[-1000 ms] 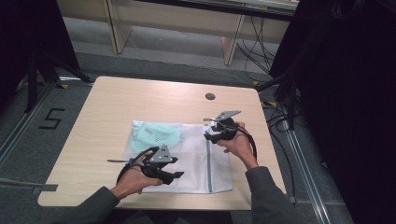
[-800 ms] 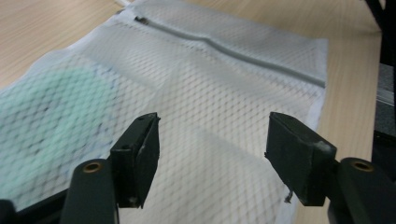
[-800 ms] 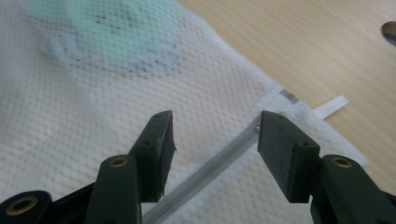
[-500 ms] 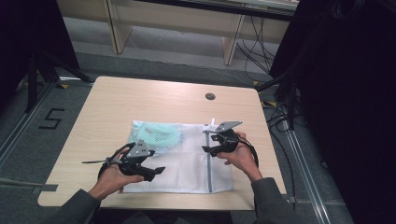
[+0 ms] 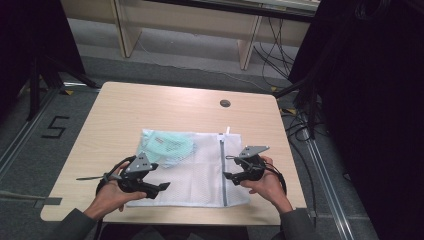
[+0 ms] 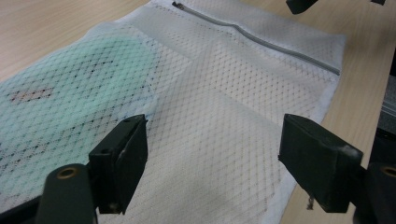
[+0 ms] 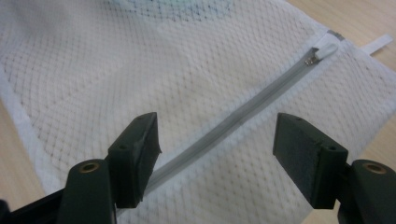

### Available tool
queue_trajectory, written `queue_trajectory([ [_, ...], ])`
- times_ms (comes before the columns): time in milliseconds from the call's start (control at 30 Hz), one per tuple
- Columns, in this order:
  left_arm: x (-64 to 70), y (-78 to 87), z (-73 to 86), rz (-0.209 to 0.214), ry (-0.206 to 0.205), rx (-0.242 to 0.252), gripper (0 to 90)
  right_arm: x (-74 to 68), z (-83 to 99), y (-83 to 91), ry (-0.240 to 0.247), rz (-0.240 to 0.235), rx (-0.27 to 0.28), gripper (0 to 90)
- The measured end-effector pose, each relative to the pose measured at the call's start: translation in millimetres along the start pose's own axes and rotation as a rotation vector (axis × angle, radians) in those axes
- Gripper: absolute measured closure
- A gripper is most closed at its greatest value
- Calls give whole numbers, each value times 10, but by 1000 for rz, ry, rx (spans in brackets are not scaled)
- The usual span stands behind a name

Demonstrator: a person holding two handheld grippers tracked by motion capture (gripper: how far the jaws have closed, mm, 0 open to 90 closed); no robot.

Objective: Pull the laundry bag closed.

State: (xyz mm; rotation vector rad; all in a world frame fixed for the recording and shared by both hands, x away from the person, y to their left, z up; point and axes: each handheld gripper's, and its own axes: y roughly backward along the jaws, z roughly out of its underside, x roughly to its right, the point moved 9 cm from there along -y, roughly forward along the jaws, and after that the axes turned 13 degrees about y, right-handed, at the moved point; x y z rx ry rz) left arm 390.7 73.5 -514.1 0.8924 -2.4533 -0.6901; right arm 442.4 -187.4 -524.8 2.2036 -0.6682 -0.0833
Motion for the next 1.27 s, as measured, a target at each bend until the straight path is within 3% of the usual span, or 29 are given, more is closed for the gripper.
queue_trajectory([
  [33,26,-4,7,6,24,6,215,-16,32,17,5,2,1,318],
  [100,31,9,27,15,9,-5,201,-60,96,61,4,-2,-10,314],
  [167,61,18,37,17,33,5,188,-109,154,123,-5,-6,-18,305],
  [200,58,38,50,13,17,-9,182,-117,164,125,-8,13,8,305],
  [233,80,40,42,27,12,4,181,-141,193,162,-12,7,-3,304],
  [267,88,56,65,27,20,-15,180,-183,208,183,-26,8,8,301],
  [300,75,62,64,12,1,-11,176,-189,233,223,-14,2,-4,298],
  [333,103,55,61,26,14,1,173,-217,232,232,-31,1,9,298],
  [367,115,56,71,23,32,1,172,-230,252,254,-14,-1,3,298],
  [400,94,67,75,11,-3,-5,173,-257,249,249,-28,6,24,296],
  [433,99,67,85,11,-6,-8,175,-266,265,265,-9,6,19,294],
  [467,122,56,94,14,22,-3,180,-285,269,265,-13,12,29,294],
  [500,105,59,103,12,-19,-16,182,-299,294,279,-4,14,12,293],
  [567,135,41,118,11,12,-8,183,-348,304,292,-17,-5,18,289],
  [600,122,50,127,6,-19,-22,184,-356,325,299,-6,0,8,287],
  [667,134,44,147,2,-11,-32,185,-399,356,305,-13,-5,-6,276],
  [700,136,37,149,11,-31,-37,185,-391,366,303,-3,-3,-5,276],
  [733,161,22,155,9,6,-23,186,-402,378,302,2,-6,-8,276],
  [767,166,20,155,11,2,-24,186,-397,386,298,13,1,-9,273],
  [800,138,36,161,-1,-33,-41,186,-420,410,328,8,-19,-42,269],
  [833,139,35,159,0,-34,-40,186,-416,397,292,9,3,-7,269],
  [867,156,22,150,7,-13,-24,186,-462,412,304,-10,-16,-24,269],
  [900,163,18,154,9,7,-22,187,-441,423,301,15,-13,-26,268],
  [1000,131,31,149,6,-34,-30,187,-445,433,302,14,-10,-28,263],
  [1067,138,29,152,6,-24,-33,187,-453,444,297,7,-11,-32,261],
  [1100,156,20,155,7,3,-25,188,-458,453,297,3,-13,-40,261],
  [1167,150,23,157,3,-15,-31,189,-479,473,319,-5,-37,-70,261],
  [1200,148,21,154,4,-18,-30,189,-477,454,284,-9,-20,-36,261],
  [1267,153,18,157,3,-1,-29,190,-478,466,292,-2,-23,-52,256],
])
